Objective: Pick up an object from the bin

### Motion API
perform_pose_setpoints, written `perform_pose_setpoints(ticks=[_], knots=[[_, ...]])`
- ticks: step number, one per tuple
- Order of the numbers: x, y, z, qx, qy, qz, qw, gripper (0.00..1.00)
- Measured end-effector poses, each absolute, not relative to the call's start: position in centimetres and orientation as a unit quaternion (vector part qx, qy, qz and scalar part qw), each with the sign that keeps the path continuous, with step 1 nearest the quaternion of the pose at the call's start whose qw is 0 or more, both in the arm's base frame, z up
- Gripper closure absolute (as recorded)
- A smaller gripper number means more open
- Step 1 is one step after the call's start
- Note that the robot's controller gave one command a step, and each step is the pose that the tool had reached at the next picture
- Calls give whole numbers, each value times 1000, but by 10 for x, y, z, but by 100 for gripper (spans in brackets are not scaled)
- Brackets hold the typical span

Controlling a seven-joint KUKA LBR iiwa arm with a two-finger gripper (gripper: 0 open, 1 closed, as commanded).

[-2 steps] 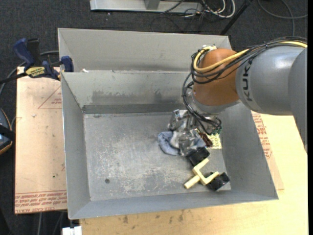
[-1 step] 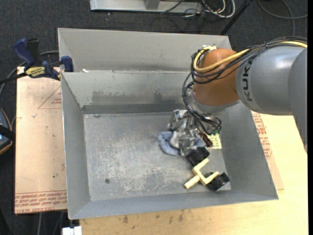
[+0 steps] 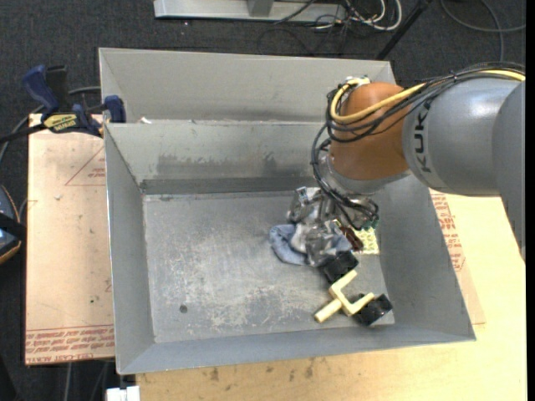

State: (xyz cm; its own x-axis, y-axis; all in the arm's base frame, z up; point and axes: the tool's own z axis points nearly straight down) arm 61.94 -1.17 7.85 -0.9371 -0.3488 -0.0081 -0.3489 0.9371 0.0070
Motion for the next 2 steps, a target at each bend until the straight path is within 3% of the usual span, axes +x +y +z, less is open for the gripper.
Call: perform_pose_setpoints(ticks=[2], knots=[[618,-12,88,-178,984,2,0,100]])
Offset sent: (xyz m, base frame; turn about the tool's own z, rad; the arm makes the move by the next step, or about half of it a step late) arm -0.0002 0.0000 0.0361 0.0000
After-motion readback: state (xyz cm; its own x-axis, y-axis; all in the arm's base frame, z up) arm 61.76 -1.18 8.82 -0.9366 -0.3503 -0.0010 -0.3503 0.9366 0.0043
